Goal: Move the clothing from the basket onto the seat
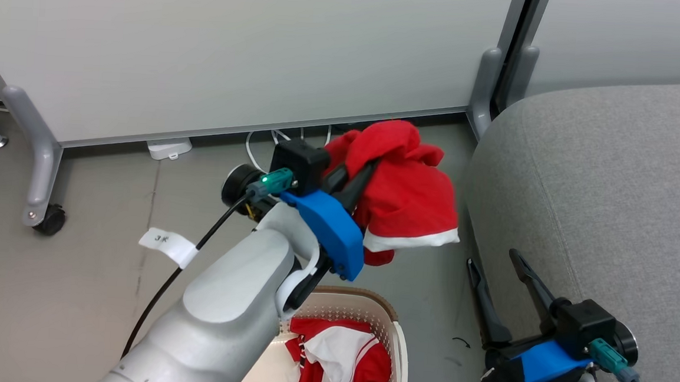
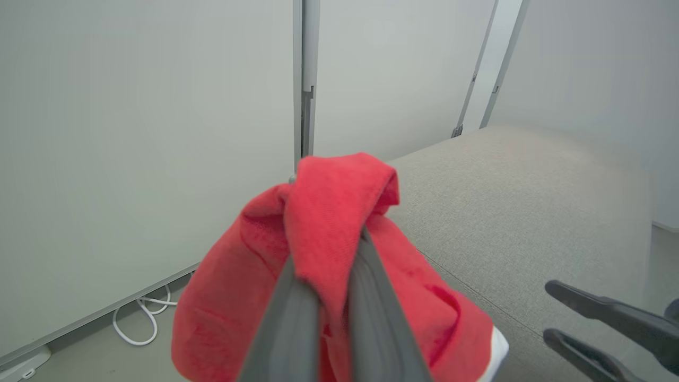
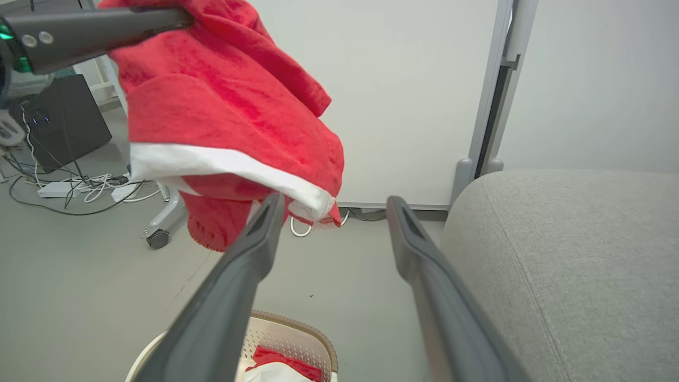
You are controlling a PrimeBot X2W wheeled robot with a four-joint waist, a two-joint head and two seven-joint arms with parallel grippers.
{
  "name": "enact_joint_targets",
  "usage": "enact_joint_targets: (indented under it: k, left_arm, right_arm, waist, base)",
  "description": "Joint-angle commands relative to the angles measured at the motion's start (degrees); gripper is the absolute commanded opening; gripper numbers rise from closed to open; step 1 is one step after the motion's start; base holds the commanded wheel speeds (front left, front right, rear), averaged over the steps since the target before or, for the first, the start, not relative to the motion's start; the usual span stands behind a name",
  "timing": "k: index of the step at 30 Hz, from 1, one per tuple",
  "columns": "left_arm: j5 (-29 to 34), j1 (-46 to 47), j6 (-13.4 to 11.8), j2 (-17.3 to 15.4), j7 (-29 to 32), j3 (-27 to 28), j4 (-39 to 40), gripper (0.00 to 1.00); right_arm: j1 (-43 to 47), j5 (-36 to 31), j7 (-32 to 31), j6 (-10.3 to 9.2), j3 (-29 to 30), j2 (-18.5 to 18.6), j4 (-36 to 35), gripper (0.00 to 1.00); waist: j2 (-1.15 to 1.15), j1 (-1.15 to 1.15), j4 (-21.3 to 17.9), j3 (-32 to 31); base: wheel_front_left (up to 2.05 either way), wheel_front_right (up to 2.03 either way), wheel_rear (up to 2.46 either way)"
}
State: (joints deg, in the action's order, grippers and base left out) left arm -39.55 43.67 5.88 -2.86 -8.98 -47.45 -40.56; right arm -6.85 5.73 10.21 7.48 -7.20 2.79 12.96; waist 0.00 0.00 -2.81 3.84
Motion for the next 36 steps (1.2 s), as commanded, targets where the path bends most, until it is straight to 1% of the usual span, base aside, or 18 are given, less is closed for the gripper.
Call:
enact_joint_targets:
  k: [1,5,13,22,29,36]
  left_arm:
    - [-0.82,1.29,-0.37,-0.06,0.04,-0.72,0.51,0.0]
    - [-2.94,3.03,-1.25,-0.06,0.07,-2.62,0.85,0.0]
    - [-5.43,4.57,-2.2,-0.05,-0.71,-5.68,0.36,0.0]
    - [-7.73,5.66,-2.9,-0.05,-1.72,-8.89,-0.45,0.0]
    - [-9.57,6.35,-3.31,-0.06,-2.06,-11.52,-0.3,0.0]
    - [-11.42,7.21,-3.72,-0.04,-2.55,-13.87,0.48,0.0]
  right_arm:
    - [0.67,-0.17,-0.15,0.03,-0.03,0.18,-0.33,1.0]
    - [0.82,-0.21,-0.47,0.03,-0.45,0.18,-0.4,1.0]
    - [0.63,-0.34,-0.42,0.03,-0.64,0.18,-0.48,1.0]
    - [-2.48,-2.35,-0.9,0.03,-2.84,0.18,0.47,1.0]
    - [-6.85,-3.2,-1.26,0.03,-3.53,0.17,3.57,1.0]
    - [-12.18,-3.53,-2.1,0.03,-6.02,0.19,9.29,1.0]
  waist:
    - [0.0,0.0,0.01,-0.08]
    - [0.0,0.0,-0.25,-0.5]
    - [0.0,0.0,-0.5,-0.43]
    - [0.0,0.0,-0.27,0.38]
    - [0.0,0.0,0.07,1.03]
    - [0.0,0.0,0.47,1.45]
  base:
    - [0.0,0.0,0.0]
    - [0.0,0.0,0.0]
    - [0.0,0.0,0.0]
    - [0.0,0.0,0.0]
    - [0.0,0.0,0.0]
    - [0.0,0.0,0.0]
